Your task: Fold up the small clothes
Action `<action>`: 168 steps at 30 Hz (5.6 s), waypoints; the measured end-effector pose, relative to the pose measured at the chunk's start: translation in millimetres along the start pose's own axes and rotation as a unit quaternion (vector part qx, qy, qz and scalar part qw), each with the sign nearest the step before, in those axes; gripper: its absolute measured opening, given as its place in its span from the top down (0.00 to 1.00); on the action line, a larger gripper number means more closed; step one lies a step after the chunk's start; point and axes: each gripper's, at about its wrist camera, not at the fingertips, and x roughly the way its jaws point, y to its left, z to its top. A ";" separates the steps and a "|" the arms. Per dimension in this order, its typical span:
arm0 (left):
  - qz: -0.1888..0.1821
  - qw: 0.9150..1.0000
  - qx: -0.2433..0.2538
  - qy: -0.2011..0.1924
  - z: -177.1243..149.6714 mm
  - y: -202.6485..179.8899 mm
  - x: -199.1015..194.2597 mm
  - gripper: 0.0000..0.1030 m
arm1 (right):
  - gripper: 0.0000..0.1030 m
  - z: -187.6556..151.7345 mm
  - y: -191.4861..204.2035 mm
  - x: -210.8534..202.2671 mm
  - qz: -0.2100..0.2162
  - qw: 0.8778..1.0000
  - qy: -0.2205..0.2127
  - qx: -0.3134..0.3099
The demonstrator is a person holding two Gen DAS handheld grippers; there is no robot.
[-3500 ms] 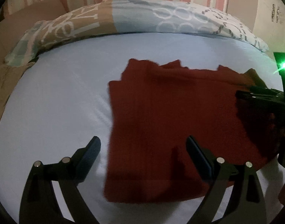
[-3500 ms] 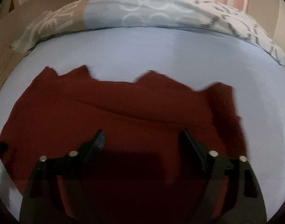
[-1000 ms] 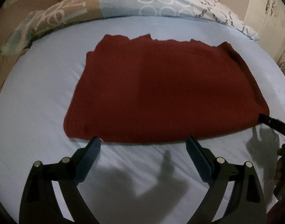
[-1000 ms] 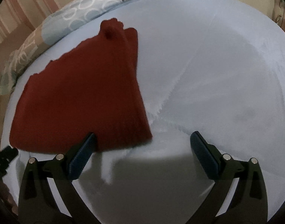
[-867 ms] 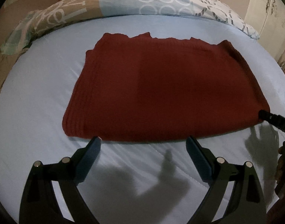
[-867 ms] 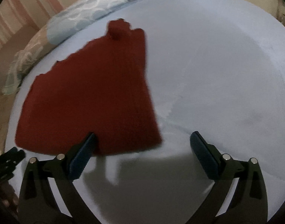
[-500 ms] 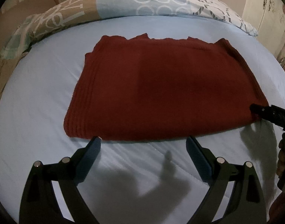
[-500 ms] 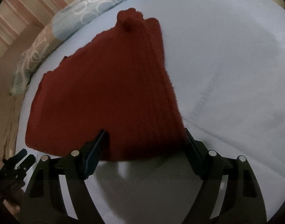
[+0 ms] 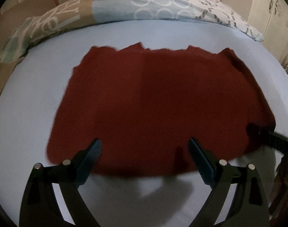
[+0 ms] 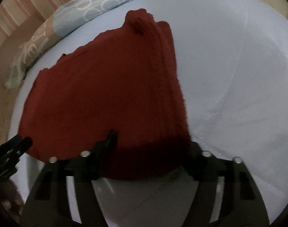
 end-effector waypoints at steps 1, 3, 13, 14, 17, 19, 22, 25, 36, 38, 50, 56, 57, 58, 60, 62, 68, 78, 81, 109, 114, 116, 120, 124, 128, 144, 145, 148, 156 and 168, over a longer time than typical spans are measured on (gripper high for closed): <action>0.005 1.000 0.005 0.002 4.6 -5.7 6.8 0.10 | 0.26 1.6 2.5 1.2 -0.004 1.000 0.000 -0.003; 0.013 1.000 0.013 0.011 11.6 -16.5 20.4 0.10 | 0.37 3.9 8.0 -0.2 -0.017 1.000 -0.011 -0.015; 0.059 0.998 0.025 0.012 15.7 -22.1 44.8 0.07 | 0.35 13.0 5.7 10.5 0.013 1.000 0.005 0.016; 0.061 0.998 0.023 0.012 15.2 -19.4 44.2 0.06 | 0.37 13.3 5.5 10.6 0.012 1.000 0.004 0.020; 0.050 0.998 0.013 0.018 12.5 -12.6 50.9 0.03 | 0.59 12.6 5.1 7.7 0.014 0.999 -0.008 0.028; 0.053 0.998 0.015 0.017 11.1 -13.2 53.8 0.01 | 0.63 12.2 4.9 5.9 0.028 0.999 -0.009 0.033; 0.058 0.998 0.021 0.016 10.3 -15.5 54.7 0.01 | 0.67 11.1 13.3 -1.1 0.018 0.999 -0.030 0.013; 0.055 0.998 0.019 0.015 9.7 -14.6 55.5 0.01 | 0.68 6.8 29.2 -16.9 0.000 0.997 -0.079 -0.022; 0.063 0.998 0.025 0.017 9.3 -16.2 57.0 0.01 | 0.70 9.7 70.7 -32.6 -0.031 0.986 -0.136 -0.088; 0.064 0.998 0.024 0.016 9.9 -18.1 58.7 0.01 | 0.70 10.9 72.7 -32.9 -0.029 0.986 -0.139 -0.088; 0.040 0.999 0.025 -0.007 6.5 -7.9 50.6 0.01 | 0.73 13.0 99.9 -41.9 0.007 0.979 -0.167 -0.115; 0.035 0.998 0.026 -0.037 9.6 26.2 14.6 0.02 | 0.76 15.1 138.9 -47.8 0.033 0.974 -0.180 -0.134; 0.037 0.998 0.028 -0.038 9.4 39.6 8.9 0.02 | 0.77 14.7 149.1 -48.1 0.040 0.972 -0.182 -0.141; 0.043 0.998 0.029 -0.038 8.4 53.5 4.8 0.02 | 0.78 14.7 156.9 -48.2 0.047 0.971 -0.182 -0.145; 0.055 0.998 0.019 -0.037 6.0 84.5 -0.3 0.02 | 0.80 14.6 180.2 -45.6 0.062 0.969 -0.179 -0.157; 0.060 0.998 0.004 -0.037 3.2 109.1 -5.5 0.02 | 0.81 11.2 204.2 -40.6 0.074 0.967 -0.176 -0.169; 0.098 0.993 -0.040 -0.042 -11.7 189.8 -27.3 0.02 | 0.81 -9.7 274.2 -9.3 0.102 0.962 -0.138 -0.211; 0.121 0.989 -0.080 -0.033 -33.6 238.4 -39.3 0.02 | 0.80 -63.3 340.1 69.0 0.060 0.958 -0.043 -0.276; 0.120 0.989 -0.078 -0.035 -37.7 237.6 -43.1 0.02 | 0.65 -58.2 337.6 57.9 0.077 0.955 -0.045 -0.282; -0.041 0.999 0.029 -0.011 -20.7 134.9 -25.9 0.69 | 0.09 -45.1 197.2 -17.5 0.048 0.979 -0.114 -0.163; -0.056 0.998 -0.021 -0.010 -22.9 159.5 -31.8 0.75 | 0.09 -44.3 198.4 -16.5 0.055 0.979 -0.116 -0.157; -0.063 0.997 -0.042 -0.010 -28.7 169.8 -32.6 0.75 | 0.09 -45.0 199.3 -15.3 0.057 0.979 -0.115 -0.159; -0.066 0.996 -0.063 -0.003 -44.3 177.2 -24.5 0.75 | 0.09 -49.4 201.0 -5.6 0.052 0.980 -0.099 -0.165; -0.077 0.992 -0.099 -0.020 -54.3 186.8 -25.4 0.69 | 0.09 -54.2 197.2 -0.1 0.050 0.980 -0.090 -0.168; -0.083 0.990 -0.108 -0.033 -59.6 190.4 -28.9 0.60 | 0.09 -55.9 193.1 -0.5 0.052 0.980 -0.091 -0.170; 0.025 0.999 -0.016 -0.025 -27.9 162.2 -19.0 0.21 | 0.09 25.3 246.7 28.2 0.023 0.974 -0.112 -0.195; 0.021 0.999 -0.028 -0.022 -30.4 167.1 -14.4 0.20 | 0.10 33.9 251.1 37.1 0.003 0.974 -0.105 -0.202; 0.002 0.998 -0.061 -0.015 -38.8 183.7 -4.6 0.19 | 0.12 49.9 254.5 66.1 -0.043 0.972 -0.069 -0.222; 0.017 0.998 -0.049 -0.018 -39.5 185.9 4.2 0.08 | 0.04 53.6 228.0 87.9 -0.034 0.978 -0.054 -0.198; 0.024 0.999 -0.027 -0.039 -4.1 177.6 -29.3 0.09 | 0.05 -42.0 248.8 0.4 0.061 0.949 -0.109 -0.290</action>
